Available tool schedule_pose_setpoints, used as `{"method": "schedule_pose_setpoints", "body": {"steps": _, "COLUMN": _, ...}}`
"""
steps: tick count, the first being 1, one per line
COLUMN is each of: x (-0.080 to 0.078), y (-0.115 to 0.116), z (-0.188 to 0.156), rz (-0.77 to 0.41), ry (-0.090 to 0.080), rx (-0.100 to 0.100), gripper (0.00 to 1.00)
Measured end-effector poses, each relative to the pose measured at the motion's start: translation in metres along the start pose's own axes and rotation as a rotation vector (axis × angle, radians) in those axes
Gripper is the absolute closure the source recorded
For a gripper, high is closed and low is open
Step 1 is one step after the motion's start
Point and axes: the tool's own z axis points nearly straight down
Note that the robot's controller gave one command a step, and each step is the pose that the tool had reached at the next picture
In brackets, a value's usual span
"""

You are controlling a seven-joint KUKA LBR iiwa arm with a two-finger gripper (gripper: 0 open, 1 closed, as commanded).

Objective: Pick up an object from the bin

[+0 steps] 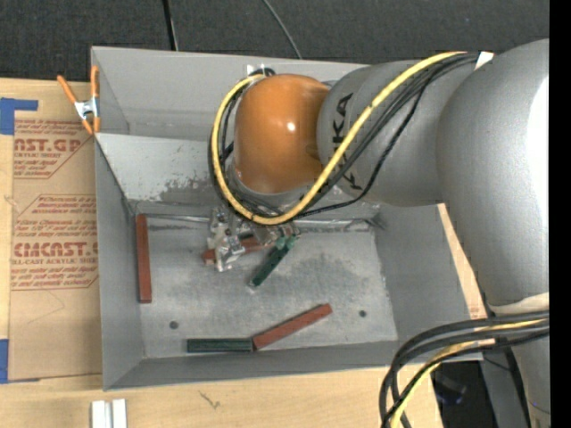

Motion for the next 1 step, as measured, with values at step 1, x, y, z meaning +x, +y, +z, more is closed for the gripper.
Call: {"method": "schedule_pose_setpoints", "body": {"steps": 1, "x": 0.0039, "y": -0.0064, "z": -0.1254, "rz": -0.093, "ry": 0.001, "rx": -0.001, "gripper": 1.00}}
